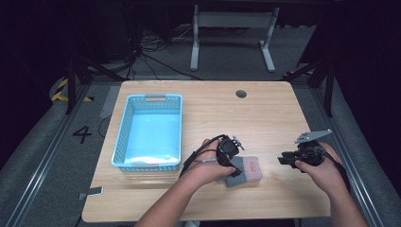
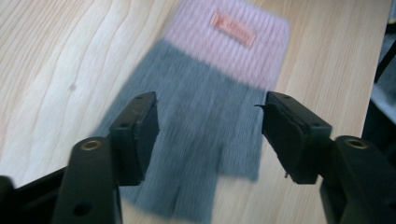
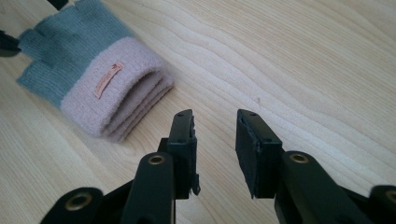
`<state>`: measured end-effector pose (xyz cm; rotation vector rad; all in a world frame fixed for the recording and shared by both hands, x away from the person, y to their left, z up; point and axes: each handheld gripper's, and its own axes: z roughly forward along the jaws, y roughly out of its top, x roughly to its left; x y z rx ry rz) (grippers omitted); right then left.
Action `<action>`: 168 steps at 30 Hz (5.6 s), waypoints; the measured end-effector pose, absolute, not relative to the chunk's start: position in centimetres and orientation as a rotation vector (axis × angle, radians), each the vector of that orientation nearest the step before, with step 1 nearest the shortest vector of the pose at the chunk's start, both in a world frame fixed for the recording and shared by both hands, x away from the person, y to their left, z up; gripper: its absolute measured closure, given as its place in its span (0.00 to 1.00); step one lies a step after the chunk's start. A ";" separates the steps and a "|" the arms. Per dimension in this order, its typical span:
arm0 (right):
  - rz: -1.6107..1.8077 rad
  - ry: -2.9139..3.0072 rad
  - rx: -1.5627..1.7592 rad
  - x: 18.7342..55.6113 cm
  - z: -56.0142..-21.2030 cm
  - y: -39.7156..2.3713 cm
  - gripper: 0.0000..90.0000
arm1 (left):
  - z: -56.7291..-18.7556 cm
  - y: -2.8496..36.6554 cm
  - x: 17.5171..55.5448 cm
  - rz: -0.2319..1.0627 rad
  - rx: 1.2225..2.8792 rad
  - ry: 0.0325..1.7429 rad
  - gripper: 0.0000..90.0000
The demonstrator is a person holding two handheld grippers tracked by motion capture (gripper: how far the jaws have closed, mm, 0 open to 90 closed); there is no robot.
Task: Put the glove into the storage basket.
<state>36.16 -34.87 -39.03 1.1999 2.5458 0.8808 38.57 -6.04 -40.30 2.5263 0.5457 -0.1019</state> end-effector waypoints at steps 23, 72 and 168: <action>0.959 2.568 1.199 36.3 -39.4 -35.1 0.71 | -43.4 -7.8 38.6 0.045 2.623 0.520 0.21; 1.036 2.532 1.244 37.0 -39.0 -36.0 0.70 | -38.5 -5.0 37.8 0.044 2.588 0.506 0.79; 0.949 2.561 1.321 37.2 -41.1 -35.7 0.69 | -36.2 18.5 51.8 0.217 2.540 0.927 0.77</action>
